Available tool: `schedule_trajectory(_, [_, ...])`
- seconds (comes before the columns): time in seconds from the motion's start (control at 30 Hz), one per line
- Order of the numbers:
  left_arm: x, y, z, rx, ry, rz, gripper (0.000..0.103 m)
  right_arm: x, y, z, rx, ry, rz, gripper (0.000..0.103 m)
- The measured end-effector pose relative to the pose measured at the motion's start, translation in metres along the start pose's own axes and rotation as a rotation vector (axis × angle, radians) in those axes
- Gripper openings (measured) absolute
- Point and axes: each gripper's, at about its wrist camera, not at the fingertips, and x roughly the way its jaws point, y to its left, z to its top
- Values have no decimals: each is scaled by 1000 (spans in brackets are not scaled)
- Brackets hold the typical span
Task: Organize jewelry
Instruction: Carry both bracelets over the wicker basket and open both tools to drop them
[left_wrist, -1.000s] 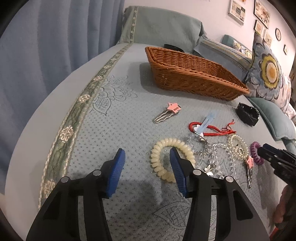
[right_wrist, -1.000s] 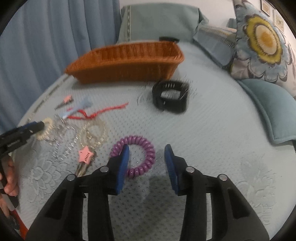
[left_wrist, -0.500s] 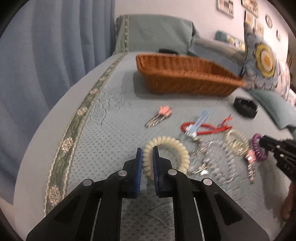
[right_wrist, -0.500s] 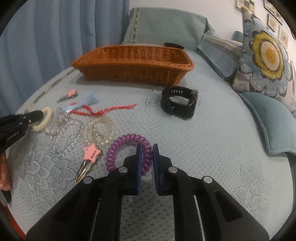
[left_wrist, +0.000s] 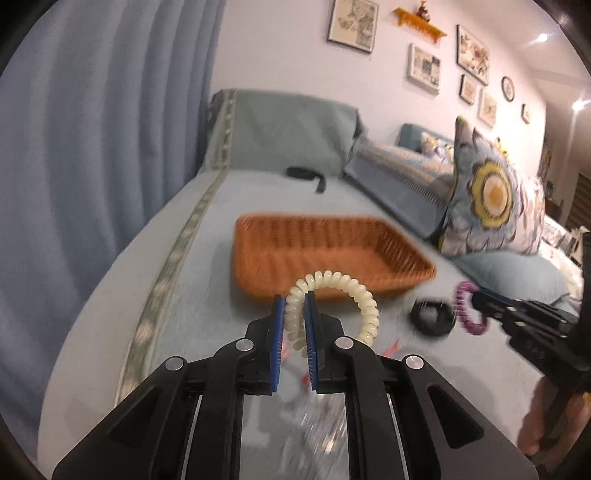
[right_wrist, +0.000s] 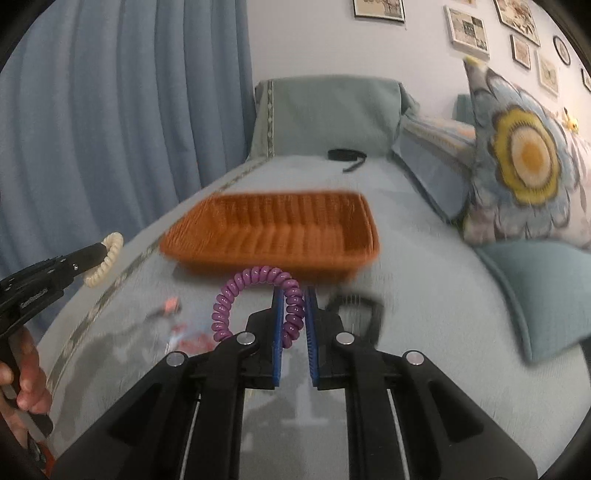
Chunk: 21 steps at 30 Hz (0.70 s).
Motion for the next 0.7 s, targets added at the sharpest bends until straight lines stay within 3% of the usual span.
schedule_trajectory(0.2, [74,-2,41,5,40,15,9,63,-12,58,27,38,1,9])
schedule_trajectory(0.3, [112,2,52,10,77,27,9,111,-20,82,63,114,6,9])
schedule_trajectory(0.5, [159,2,55,33,140,53,9,188,-27,83,118,290,-20,9])
schedule_trajectory(0.7, [176,7,44,20,192,45,10,207,-15,67,53,350,-57,10])
